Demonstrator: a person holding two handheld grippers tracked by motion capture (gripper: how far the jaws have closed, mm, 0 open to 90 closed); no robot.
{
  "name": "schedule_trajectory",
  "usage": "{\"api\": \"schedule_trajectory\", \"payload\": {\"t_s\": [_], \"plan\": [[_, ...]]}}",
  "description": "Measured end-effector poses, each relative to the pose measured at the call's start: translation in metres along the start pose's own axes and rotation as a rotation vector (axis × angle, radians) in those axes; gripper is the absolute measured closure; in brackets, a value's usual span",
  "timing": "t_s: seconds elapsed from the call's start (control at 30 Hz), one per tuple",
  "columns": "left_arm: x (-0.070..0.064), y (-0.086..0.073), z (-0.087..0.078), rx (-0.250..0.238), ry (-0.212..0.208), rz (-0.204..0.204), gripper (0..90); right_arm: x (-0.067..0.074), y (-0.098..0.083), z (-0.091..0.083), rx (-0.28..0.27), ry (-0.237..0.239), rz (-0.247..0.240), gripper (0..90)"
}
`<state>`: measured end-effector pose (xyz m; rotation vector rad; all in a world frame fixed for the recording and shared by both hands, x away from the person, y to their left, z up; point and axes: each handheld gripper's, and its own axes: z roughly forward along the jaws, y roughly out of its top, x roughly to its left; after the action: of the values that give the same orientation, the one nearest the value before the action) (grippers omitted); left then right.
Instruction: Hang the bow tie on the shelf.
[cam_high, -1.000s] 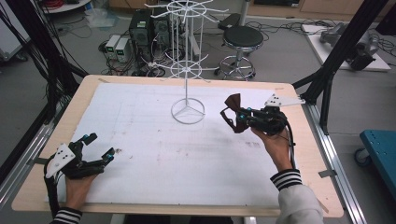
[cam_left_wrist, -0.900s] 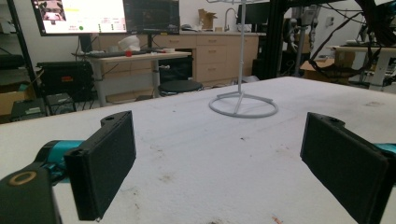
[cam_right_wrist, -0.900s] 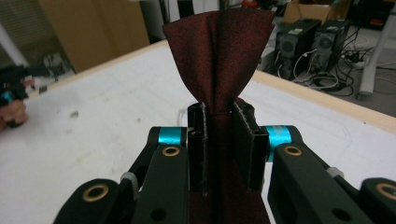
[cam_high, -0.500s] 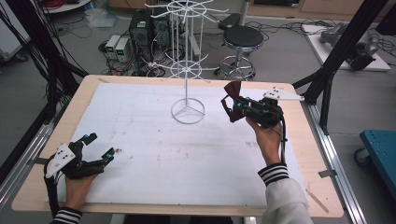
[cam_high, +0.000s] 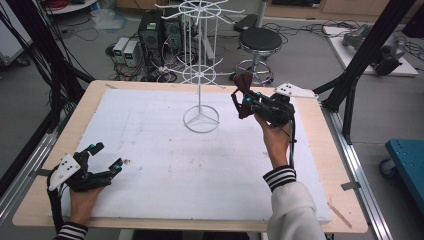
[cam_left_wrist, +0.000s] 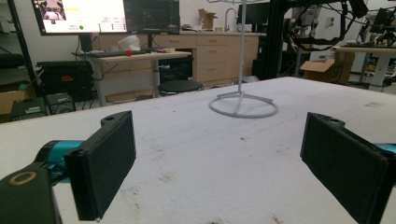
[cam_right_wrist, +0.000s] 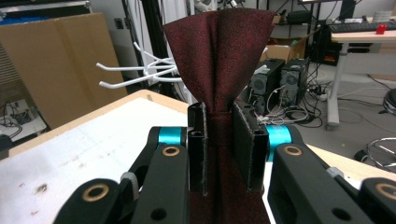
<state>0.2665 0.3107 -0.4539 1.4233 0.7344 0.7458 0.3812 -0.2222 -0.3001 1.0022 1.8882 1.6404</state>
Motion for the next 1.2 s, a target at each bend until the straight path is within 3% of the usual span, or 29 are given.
{"api": "schedule_trajectory", "payload": {"t_s": [0.43, 1.2], "plan": [[0.0, 0.0, 0.0, 0.001, 0.0, 0.0, 10.7, 0.009, 0.014, 0.014, -0.034, -0.019, 0.027, 76.8], [0.0, 0.0, 0.0, 0.003, 0.0, 0.003, 10.7, 0.031, 0.023, 0.041, -0.049, -0.003, 0.064, 76.8]]}}
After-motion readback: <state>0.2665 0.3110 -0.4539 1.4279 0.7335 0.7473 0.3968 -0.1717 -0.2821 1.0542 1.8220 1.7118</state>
